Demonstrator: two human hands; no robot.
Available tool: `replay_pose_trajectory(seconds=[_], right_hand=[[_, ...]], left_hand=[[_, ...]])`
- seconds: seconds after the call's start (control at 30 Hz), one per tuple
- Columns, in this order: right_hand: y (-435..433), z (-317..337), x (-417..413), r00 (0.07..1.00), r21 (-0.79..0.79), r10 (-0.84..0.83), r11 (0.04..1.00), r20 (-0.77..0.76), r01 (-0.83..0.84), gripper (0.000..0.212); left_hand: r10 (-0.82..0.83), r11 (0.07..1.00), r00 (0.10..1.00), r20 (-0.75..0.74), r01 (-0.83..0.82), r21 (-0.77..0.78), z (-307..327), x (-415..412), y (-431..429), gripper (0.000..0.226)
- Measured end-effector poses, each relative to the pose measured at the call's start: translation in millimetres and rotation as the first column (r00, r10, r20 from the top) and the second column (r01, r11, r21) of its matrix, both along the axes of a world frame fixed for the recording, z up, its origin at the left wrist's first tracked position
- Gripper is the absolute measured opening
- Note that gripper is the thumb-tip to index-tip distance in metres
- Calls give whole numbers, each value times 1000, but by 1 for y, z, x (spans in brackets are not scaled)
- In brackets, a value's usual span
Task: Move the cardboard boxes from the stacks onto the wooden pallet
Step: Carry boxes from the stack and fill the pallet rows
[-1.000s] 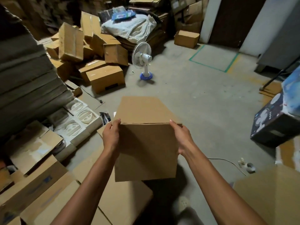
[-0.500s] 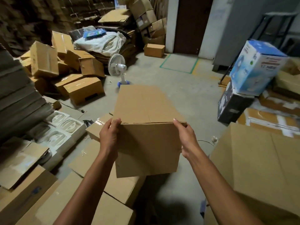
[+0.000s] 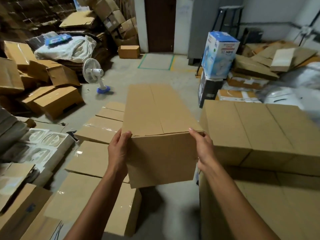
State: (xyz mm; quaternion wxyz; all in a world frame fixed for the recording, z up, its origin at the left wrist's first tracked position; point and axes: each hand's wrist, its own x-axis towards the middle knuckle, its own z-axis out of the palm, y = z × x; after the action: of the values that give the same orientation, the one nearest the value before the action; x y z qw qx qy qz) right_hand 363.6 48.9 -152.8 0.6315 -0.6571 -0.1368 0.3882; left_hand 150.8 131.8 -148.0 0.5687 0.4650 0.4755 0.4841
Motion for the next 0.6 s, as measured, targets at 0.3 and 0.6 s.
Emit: replay_pose_trajectory(seconds=[0.3,0.6], right_hand=[[-156,-23,-66,954,100,-291,949,-75,298,62],[-311,-28,-114,877,-58,-479,877,-47,476,85]], left_hand=[[-275,960,961,-9,275,52,-21,-43,-103,53],[-514,857,857,28,515,-29,-34,-56,-217,44]])
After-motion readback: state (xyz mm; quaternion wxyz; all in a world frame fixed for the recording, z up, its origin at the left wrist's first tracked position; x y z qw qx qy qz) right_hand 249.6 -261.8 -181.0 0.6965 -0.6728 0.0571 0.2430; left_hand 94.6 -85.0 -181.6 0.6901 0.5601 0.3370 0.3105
